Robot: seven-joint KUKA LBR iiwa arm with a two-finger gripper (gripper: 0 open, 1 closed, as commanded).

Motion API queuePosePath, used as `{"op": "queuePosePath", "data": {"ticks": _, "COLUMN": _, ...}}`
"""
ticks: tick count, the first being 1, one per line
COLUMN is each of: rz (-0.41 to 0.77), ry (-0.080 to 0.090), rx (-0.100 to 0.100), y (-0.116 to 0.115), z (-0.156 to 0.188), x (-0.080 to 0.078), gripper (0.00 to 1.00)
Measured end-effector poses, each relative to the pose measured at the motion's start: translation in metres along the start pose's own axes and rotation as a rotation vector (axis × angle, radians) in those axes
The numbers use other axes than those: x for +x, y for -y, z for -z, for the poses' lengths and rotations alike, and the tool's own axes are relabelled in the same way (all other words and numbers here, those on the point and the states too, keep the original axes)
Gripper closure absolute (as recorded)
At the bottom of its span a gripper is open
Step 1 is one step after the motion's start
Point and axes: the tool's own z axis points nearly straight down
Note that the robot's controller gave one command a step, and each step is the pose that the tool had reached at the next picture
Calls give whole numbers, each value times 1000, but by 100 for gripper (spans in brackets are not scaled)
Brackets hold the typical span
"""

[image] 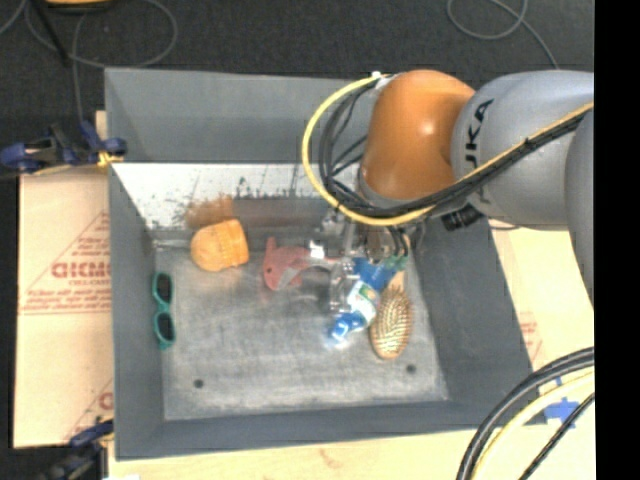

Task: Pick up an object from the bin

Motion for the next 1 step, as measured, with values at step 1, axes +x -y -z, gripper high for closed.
{"op": "queuePosePath", "data": {"ticks": 1, "rz": 40, "ry": 8, "rx": 2, "y": 27, "z": -67, "x": -35, "gripper": 0}}
